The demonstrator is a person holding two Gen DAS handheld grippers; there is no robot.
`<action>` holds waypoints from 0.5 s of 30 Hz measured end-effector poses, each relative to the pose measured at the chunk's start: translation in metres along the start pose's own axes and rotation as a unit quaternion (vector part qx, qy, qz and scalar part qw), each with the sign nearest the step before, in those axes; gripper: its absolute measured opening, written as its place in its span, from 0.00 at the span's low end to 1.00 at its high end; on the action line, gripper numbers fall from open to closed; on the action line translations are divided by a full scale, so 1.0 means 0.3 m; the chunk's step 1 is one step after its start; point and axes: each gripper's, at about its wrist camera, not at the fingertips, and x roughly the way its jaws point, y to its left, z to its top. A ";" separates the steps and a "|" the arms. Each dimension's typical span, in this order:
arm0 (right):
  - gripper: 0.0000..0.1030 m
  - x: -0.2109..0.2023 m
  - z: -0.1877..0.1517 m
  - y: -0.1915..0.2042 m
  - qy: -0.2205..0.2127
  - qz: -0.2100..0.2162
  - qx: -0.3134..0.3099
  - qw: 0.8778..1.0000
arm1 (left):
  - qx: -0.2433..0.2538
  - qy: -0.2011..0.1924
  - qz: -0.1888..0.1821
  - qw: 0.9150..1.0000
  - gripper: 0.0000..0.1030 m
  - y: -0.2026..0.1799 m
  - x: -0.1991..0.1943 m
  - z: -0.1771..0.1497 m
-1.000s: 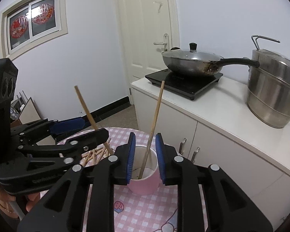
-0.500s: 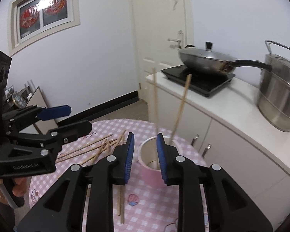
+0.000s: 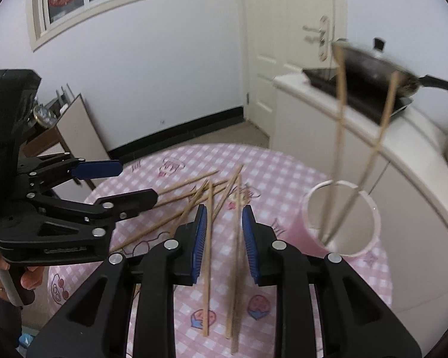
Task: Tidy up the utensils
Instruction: 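Move both tools back down to the chopsticks on the tablecloth, then close the left tool on another chopstick while the right tool grasps one too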
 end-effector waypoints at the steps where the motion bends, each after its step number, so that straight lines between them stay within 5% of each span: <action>1: 0.22 0.018 0.000 0.004 0.005 0.001 -0.001 1.000 | -0.005 0.010 -0.002 1.000 0.66 0.011 0.021 -0.003; 5: 0.22 0.100 0.002 0.019 0.027 0.002 -0.004 1.000 | -0.018 0.040 0.001 0.999 0.64 0.044 0.108 -0.020; 8: 0.22 0.158 0.008 0.021 0.043 -0.007 -0.004 0.999 | -0.029 0.058 -0.008 0.998 0.45 0.068 0.163 -0.027; 15: 0.22 0.245 0.006 0.014 0.068 -0.014 -0.004 0.998 | -0.044 0.084 -0.019 0.995 0.34 0.075 0.274 -0.014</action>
